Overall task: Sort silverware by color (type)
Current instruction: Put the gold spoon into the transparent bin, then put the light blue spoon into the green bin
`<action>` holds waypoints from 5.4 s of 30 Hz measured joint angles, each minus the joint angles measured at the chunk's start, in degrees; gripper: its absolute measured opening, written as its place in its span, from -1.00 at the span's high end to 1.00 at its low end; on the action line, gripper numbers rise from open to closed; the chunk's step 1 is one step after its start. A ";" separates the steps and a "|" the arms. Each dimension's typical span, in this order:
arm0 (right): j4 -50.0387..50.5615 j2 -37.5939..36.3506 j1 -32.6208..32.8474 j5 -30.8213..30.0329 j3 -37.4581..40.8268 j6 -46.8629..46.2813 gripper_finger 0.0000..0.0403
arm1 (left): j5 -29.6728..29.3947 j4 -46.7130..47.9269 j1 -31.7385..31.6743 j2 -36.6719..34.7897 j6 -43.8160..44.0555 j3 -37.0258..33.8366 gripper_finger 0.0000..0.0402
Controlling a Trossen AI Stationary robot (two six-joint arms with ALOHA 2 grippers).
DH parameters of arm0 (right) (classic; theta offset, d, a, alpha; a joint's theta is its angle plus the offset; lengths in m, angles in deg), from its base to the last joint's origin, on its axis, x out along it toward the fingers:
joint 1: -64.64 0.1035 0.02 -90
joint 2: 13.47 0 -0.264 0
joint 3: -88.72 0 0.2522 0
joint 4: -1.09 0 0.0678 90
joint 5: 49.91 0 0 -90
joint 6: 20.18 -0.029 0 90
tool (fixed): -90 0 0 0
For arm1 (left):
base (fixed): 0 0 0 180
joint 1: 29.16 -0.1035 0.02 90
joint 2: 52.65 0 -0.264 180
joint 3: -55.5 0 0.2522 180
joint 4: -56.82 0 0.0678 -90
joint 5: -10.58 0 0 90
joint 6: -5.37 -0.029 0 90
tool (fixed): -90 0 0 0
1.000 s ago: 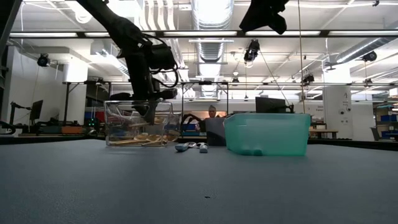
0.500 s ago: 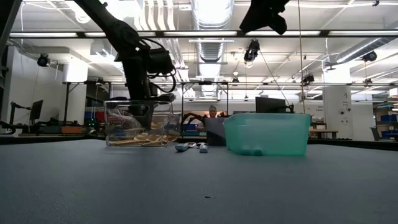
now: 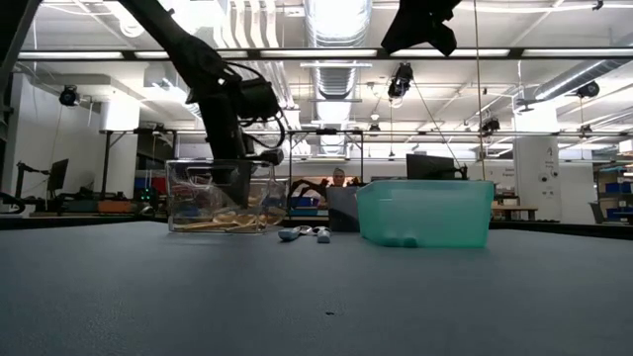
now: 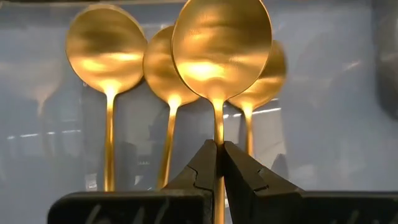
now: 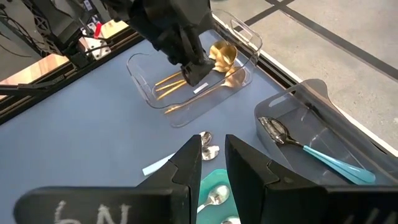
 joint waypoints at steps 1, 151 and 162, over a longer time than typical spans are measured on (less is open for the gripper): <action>0.00 0.00 0.00 0.02 0.00 0.00 0.69 | 0.04 -0.02 0.07 0.63 0.07 0.00 1.00; 23.77 63.10 13.88 -3.42 -44.00 -27.10 0.69 | -20.14 23.76 49.70 -49.44 -35.55 3.25 0.99; 20.81 63.12 13.88 -3.89 -43.97 -31.82 0.43 | -21.46 23.59 49.70 -49.36 -35.51 1.51 0.99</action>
